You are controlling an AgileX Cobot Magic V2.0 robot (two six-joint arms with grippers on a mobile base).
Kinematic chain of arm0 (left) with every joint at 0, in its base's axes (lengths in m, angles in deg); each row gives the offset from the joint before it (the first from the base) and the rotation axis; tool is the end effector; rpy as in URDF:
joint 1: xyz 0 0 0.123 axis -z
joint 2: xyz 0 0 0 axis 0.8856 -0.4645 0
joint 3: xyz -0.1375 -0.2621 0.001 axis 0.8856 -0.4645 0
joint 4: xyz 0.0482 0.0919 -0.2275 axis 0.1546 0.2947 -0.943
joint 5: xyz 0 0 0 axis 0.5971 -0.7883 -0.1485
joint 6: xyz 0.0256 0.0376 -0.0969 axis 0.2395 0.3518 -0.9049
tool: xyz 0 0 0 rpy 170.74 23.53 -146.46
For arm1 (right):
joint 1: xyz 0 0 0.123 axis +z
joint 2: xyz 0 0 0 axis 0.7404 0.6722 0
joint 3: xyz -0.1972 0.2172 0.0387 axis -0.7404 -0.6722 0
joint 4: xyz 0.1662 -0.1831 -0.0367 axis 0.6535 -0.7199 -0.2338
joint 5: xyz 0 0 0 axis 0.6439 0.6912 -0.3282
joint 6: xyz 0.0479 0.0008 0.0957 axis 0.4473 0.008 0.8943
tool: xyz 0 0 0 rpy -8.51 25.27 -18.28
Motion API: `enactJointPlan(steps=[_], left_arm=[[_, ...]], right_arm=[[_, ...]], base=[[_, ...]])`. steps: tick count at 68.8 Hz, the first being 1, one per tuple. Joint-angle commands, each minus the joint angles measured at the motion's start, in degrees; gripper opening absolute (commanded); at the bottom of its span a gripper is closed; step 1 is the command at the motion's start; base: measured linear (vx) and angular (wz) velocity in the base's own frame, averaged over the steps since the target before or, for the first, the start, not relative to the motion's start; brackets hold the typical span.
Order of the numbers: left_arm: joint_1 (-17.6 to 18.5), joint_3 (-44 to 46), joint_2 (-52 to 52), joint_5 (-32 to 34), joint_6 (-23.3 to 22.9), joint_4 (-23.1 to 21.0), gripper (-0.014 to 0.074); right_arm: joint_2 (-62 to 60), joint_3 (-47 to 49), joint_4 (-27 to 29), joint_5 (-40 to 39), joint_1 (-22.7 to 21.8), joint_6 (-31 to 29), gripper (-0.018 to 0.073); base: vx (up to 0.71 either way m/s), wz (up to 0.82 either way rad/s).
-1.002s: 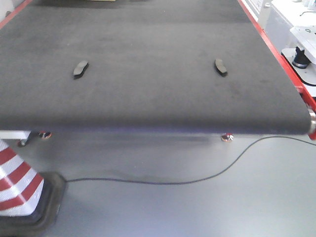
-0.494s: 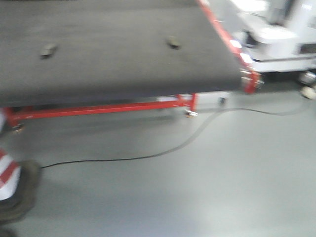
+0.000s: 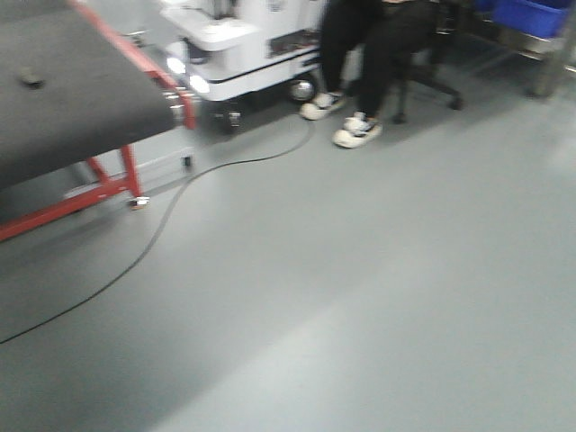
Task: Move and align brake pads A on conveyor
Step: 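Drive along the yellow floor line toward the steel table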
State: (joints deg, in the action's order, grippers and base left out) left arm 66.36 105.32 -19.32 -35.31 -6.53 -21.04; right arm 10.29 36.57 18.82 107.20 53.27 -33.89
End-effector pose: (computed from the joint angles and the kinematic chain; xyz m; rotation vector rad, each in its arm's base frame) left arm 0.0594 0.0008 0.2845 0.0010 1.8063 -0.0319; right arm 0.0617 0.0053 0.2735 -0.1528 1.7190 0.0024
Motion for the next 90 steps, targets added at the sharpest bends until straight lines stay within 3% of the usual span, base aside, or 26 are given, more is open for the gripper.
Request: enactJointPlan(steps=[1, 63, 90], left_arm=[[0.1, 1.3, -1.2, 4.4, -0.3, 0.0, 0.0394], [0.1, 1.3, -1.2, 4.4, -0.3, 0.0, 0.0394], [0.1, 1.3, -1.2, 4.4, -0.3, 0.0, 0.0394]], right_arm=[[0.9, 1.6, -0.2, -4.0, 0.0, -0.4, 0.0437], [0.9, 1.6, -0.2, -4.0, 0.0, -0.4, 0.0437], [0.9, 1.6, -0.2, -4.0, 0.0, -0.4, 0.0437]], base=[[-0.22, -0.85], [-0.14, -0.83], [0.1, -0.45]])
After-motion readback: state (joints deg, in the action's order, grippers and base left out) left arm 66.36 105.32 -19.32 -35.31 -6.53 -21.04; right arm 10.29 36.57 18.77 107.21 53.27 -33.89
